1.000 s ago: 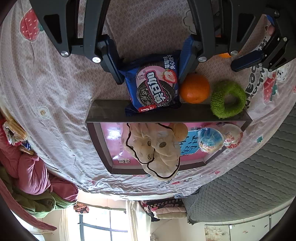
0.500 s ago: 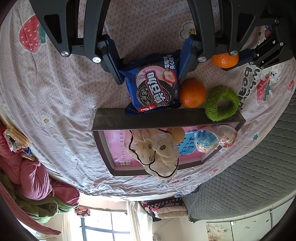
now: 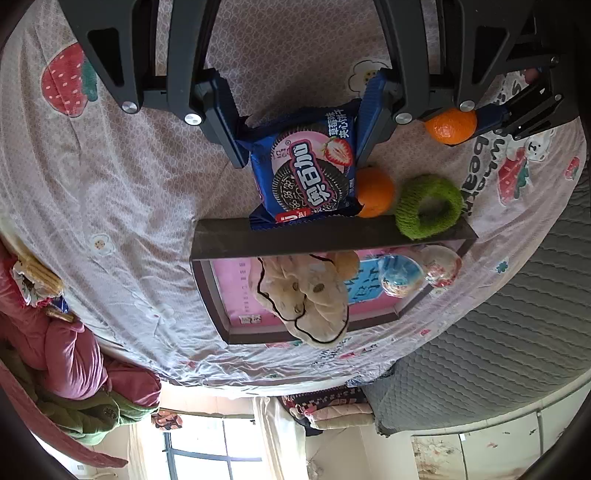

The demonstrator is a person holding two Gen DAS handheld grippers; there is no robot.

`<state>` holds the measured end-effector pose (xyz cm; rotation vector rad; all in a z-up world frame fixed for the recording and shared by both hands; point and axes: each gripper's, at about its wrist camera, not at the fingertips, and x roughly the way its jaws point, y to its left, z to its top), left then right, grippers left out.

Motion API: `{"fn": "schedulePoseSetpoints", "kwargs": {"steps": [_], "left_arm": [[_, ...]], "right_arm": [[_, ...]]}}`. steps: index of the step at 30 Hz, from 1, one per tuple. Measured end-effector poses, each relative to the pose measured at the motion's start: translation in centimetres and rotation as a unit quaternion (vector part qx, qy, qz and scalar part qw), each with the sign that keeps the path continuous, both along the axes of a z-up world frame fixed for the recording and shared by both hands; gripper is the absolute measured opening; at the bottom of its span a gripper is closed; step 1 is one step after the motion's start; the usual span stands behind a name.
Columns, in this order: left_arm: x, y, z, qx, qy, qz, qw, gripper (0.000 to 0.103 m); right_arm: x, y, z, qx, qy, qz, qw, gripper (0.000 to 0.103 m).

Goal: Organize objects
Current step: 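Close the left tool on the orange while the right tool grasps the cookie packet, then carry the orange with the left tool while the right tool carries the packet over the tray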

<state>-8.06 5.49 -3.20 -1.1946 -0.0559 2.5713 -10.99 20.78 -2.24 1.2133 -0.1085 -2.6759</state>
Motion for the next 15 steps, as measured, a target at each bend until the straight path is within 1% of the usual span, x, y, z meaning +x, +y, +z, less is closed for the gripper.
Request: {"fn": "schedulePoseSetpoints", "kwargs": {"steps": [15], "left_arm": [[1.7,-0.5,1.9,-0.003,0.028,0.008,0.9996,0.037]], "right_arm": [[1.7,-0.6,1.9,0.002,0.024,0.004,1.000,0.056]]}}
